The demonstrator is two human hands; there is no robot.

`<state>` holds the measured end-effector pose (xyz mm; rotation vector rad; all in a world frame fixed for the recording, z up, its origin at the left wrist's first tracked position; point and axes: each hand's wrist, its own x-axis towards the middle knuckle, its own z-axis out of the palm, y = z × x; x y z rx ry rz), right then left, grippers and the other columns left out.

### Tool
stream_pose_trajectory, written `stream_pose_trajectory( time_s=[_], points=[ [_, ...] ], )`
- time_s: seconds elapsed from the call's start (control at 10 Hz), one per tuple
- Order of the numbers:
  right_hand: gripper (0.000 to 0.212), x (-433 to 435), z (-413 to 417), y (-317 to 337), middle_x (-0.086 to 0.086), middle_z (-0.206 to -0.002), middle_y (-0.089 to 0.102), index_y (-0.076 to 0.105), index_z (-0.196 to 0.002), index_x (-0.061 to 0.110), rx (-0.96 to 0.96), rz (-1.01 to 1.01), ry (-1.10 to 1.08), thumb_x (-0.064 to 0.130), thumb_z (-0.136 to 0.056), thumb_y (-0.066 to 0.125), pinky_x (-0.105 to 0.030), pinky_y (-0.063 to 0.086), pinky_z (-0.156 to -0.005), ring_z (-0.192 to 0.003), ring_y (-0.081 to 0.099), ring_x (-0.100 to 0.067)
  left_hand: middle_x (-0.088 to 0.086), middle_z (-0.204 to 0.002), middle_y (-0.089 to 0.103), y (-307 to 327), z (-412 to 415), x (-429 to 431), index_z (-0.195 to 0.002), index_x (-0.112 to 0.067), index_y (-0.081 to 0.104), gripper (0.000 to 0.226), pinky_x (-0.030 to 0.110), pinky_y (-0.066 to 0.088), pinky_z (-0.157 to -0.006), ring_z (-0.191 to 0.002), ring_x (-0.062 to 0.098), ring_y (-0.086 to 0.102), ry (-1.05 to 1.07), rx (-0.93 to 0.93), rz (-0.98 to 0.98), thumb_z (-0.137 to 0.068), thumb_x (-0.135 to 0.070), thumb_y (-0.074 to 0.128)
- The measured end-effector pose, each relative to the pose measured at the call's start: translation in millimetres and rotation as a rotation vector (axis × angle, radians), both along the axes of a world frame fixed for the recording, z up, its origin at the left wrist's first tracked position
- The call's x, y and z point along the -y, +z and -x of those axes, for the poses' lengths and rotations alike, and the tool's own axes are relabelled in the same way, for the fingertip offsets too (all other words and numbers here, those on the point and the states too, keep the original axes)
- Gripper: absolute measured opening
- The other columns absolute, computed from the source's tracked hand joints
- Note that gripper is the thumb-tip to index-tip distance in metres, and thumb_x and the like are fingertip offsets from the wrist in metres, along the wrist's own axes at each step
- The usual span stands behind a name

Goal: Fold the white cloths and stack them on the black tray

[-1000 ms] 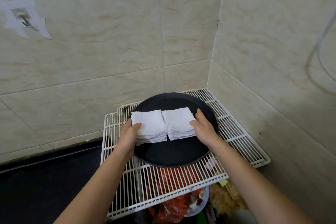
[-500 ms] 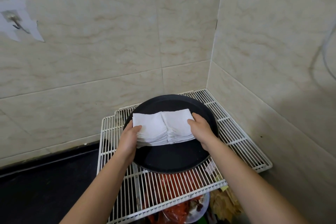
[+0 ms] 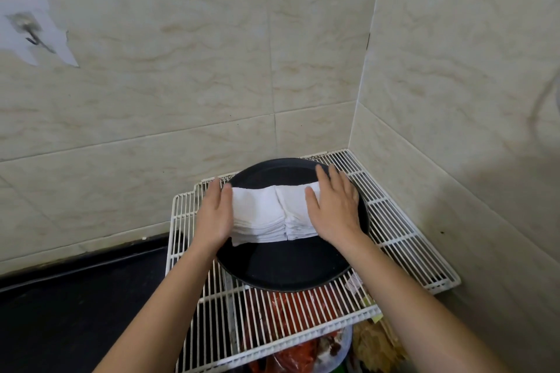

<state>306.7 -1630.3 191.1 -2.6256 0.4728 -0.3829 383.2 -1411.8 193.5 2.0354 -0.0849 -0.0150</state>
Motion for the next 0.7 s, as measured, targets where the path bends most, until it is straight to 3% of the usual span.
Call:
stream_pose_trajectory(
  time_s=[0.1,0.2,0.6,0.7],
  points=[
    [0.061,-9.9,-13.2,2.3,-0.009,-0.167,0.002,0.017,-0.158,0.031,-0.112,0.149,0.176,0.056,-0.103,0.023,-0.055,-0.003,-0.122,-0.153,-0.008,-0.034,0.010,-0.162,0.025,8.5,3.3,24.7,-0.155,-0.022,0.028,0.063,0.046,0.015,-0.121,-0.151,0.027,0.017,-0.160,0.351,-0.567,-0.101,-0.052,0.016],
    [0.061,-14.0,-17.3,-13.1,-0.008,-0.168,0.000,0.014,-0.158,0.036,-0.285,0.091,0.216,0.059,-0.102,0.017,-0.057,-0.001,-0.122,-0.152,-0.011,-0.036,0.011,-0.166,0.010,-13.9,4.3,33.0,-0.158,-0.031,0.012,0.060,0.052,0.008,-0.122,-0.153,0.030,0.000,-0.363,0.237,-0.947,-0.102,-0.053,0.011],
    [0.059,-19.3,-17.9,-14.4,-0.010,-0.167,0.003,0.011,-0.159,0.035,-0.333,0.146,0.190,0.054,-0.103,0.011,-0.054,-0.002,-0.123,-0.153,-0.008,-0.036,0.011,-0.166,0.002,-12.6,7.3,28.8,-0.158,-0.032,0.011,0.058,0.056,0.004,-0.122,-0.152,0.031,-0.009,-0.478,0.211,-1.037,-0.103,-0.052,0.011],
    [0.057,-18.6,-15.0,-12.0,-0.012,-0.167,0.003,0.013,-0.159,0.034,-0.305,0.137,0.186,0.052,-0.104,0.011,-0.053,-0.002,-0.123,-0.153,-0.007,-0.035,0.011,-0.166,0.002,-7.9,8.8,29.9,-0.158,-0.032,0.012,0.058,0.056,0.003,-0.121,-0.153,0.030,-0.007,-0.452,0.220,-0.983,-0.104,-0.051,0.012]
  ],
)
